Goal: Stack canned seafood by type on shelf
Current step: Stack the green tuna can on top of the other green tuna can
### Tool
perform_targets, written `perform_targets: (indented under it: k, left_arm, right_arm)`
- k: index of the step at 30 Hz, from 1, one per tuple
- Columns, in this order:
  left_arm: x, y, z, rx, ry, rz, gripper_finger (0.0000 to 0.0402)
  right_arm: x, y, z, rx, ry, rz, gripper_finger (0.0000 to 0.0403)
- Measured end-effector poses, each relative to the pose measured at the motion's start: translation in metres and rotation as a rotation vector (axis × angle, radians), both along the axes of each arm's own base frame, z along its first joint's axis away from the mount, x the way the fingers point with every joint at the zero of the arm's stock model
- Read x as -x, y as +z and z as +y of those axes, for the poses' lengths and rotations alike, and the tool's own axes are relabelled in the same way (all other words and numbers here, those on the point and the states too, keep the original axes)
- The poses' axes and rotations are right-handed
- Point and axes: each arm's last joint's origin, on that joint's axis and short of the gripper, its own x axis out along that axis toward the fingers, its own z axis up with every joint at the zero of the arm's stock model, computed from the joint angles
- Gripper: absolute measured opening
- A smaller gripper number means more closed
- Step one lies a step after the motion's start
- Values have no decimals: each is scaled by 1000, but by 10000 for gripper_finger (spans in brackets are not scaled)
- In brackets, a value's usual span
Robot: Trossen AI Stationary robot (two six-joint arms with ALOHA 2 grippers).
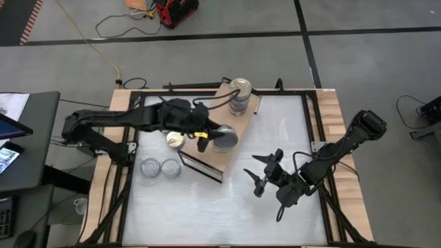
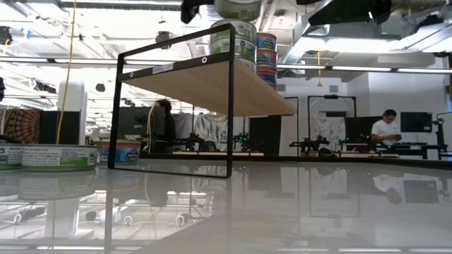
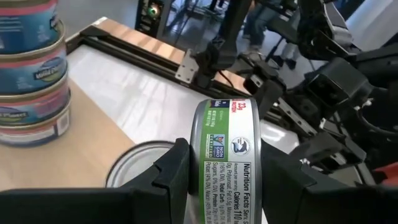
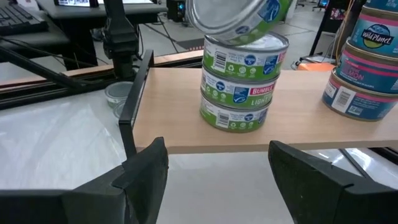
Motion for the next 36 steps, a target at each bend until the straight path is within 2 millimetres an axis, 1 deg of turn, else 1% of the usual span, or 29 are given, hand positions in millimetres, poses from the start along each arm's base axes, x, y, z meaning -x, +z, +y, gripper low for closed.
perform_targets:
  k: [4, 12, 22, 26, 30, 36]
  left_arm:
    - [-4, -2, 6, 3, 15, -7, 145]
    - [-1, -3, 19, 31, 60, 18, 144]
    - [1, -6, 18, 130, 21, 45, 149]
    - [2, -8, 18, 137, 42, 69, 151]
    - [3, -11, 18, 134, 48, 104, 164]
    - [4, -19, 19, 96, 68, 173, 204]
  right_arm:
    - [1, 0, 1, -1, 5, -1, 301]
    - [2, 0, 3, -7, 9, -6, 301]
    - [1, 1, 3, -16, 8, -16, 301]
    - [1, 2, 4, -23, 10, -24, 301]
    - [2, 2, 6, -24, 19, -26, 301]
    - [3, 3, 8, -33, 24, -36, 301]
